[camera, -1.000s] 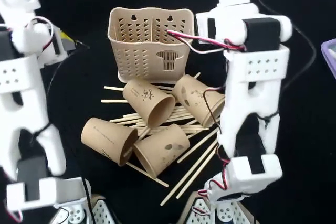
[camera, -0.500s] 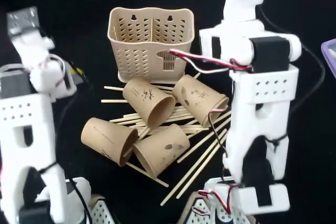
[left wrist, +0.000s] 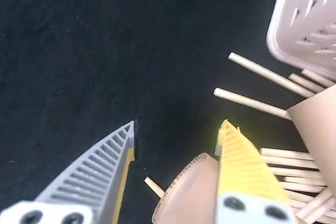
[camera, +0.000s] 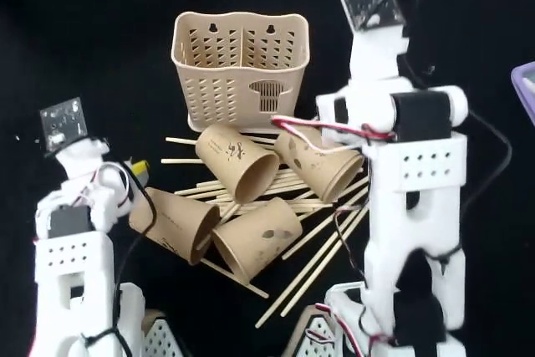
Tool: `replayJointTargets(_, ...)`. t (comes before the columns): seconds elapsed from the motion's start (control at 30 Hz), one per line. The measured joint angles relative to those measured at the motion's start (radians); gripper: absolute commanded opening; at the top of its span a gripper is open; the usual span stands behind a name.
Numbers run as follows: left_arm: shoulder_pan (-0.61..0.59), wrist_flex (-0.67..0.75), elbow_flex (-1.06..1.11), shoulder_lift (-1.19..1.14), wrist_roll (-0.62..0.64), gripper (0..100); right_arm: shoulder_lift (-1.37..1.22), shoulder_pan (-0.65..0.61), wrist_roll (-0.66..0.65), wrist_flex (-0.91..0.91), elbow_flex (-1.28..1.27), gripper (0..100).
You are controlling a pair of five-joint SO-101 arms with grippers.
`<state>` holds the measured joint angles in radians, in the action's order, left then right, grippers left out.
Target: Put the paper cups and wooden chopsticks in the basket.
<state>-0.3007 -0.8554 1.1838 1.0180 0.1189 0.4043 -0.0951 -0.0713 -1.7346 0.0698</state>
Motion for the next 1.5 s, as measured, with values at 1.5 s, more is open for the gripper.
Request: replayJointTargets(1.5,0.000,0.221,0.242,0.158,0.008,25,0.631,0.126,-0.209,0.844,-1.266,18.8)
